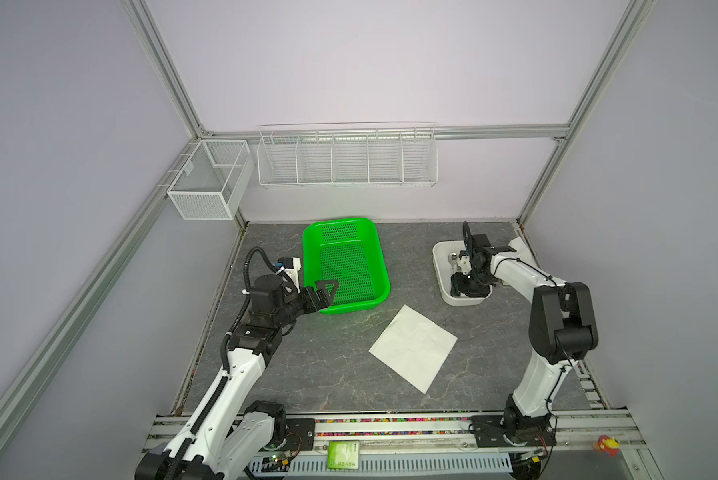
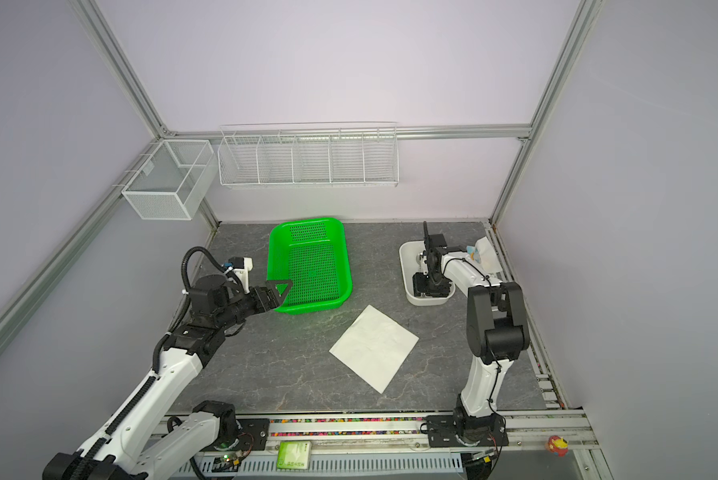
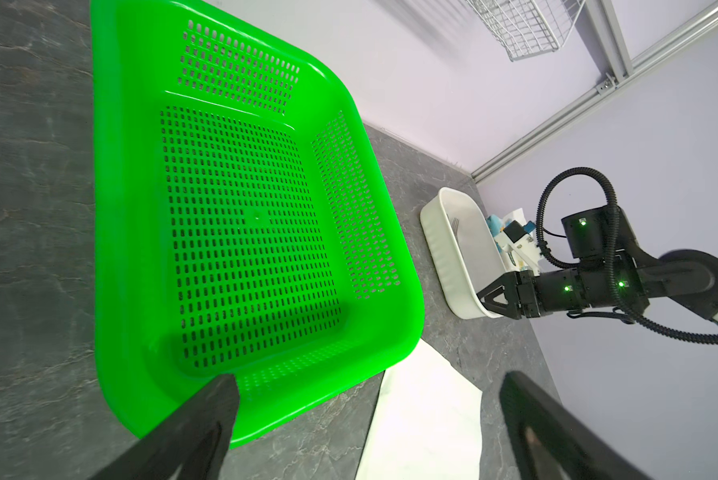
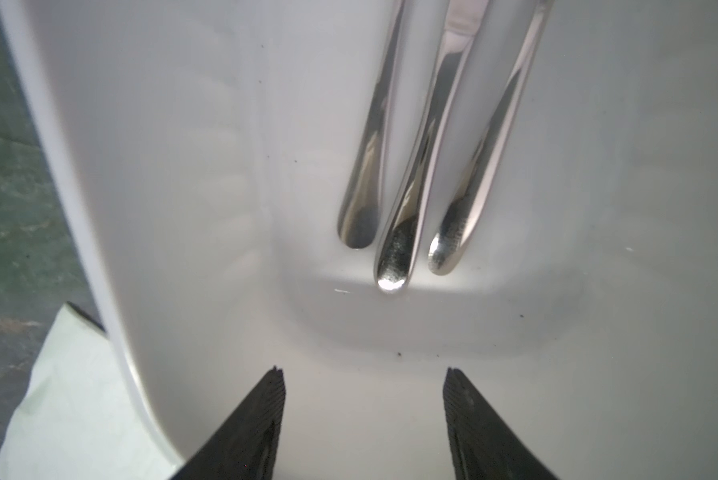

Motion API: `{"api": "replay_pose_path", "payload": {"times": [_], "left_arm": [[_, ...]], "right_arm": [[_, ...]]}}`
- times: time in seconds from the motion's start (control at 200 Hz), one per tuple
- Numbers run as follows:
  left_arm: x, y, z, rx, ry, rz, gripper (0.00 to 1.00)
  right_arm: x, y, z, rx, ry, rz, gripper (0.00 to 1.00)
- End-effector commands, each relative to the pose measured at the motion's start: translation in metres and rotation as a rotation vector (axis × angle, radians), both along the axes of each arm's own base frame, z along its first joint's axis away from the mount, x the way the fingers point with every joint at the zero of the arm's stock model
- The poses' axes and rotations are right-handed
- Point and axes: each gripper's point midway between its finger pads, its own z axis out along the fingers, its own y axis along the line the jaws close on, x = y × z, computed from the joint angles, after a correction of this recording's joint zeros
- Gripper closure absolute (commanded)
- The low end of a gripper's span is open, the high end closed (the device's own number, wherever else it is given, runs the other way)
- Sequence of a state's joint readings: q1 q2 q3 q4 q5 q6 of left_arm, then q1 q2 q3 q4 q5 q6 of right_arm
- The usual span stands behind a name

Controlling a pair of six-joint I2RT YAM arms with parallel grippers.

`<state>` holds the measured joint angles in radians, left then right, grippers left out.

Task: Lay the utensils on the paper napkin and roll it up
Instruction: 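Lower the right gripper into the tray and close on the silver knife handle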

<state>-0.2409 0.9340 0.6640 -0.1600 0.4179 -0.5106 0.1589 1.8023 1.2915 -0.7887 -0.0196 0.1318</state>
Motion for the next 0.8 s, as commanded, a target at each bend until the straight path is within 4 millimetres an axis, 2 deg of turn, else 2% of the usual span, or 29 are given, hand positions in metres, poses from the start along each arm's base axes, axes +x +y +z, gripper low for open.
{"api": "replay_pose_path", "payload": {"times": [0.0, 0.13, 0.32, 0.4, 0.495, 0.54, 0.605, 0.72, 0.8], "left_arm": [[0.0, -0.008, 0.008, 0.009, -0.016, -0.027, 0.01], [-0.001, -0.017, 0.011, 0.017, -0.025, -0.073, 0.01], [-0.005, -0.038, 0.009, 0.104, -0.03, -0.12, 0.0], [-0.005, -0.046, 0.004, 0.202, -0.04, -0.087, 0.0], [-0.01, -0.064, 0.003, 0.249, -0.055, -0.102, 0.0], [-0.012, -0.073, 0.002, 0.237, -0.049, -0.119, 0.0], [-0.014, -0.082, 0.001, 0.222, -0.042, -0.135, 0.0], [-0.016, -0.093, -0.003, 0.23, -0.035, -0.166, 0.0], [-0.017, -0.098, -0.002, 0.238, -0.035, -0.191, 0.01]], "right_arm": [[-0.031, -0.009, 0.007, -0.032, 0.019, 0.005, 0.35], [-0.033, -0.014, 0.02, -0.056, -0.019, 0.0, 0.36], [0.003, -0.059, 0.035, -0.298, -0.044, -0.193, 0.4], [0.017, -0.055, 0.026, -0.281, -0.022, -0.207, 0.41], [0.03, -0.05, 0.015, -0.259, 0.001, -0.22, 0.5], [0.035, -0.047, 0.01, -0.241, 0.009, -0.223, 0.51], [0.042, -0.039, 0.004, -0.188, 0.017, -0.22, 0.61], [0.05, -0.022, -0.005, -0.088, 0.032, -0.222, 0.64], [0.054, -0.019, -0.011, -0.075, 0.053, -0.224, 0.65]]}}
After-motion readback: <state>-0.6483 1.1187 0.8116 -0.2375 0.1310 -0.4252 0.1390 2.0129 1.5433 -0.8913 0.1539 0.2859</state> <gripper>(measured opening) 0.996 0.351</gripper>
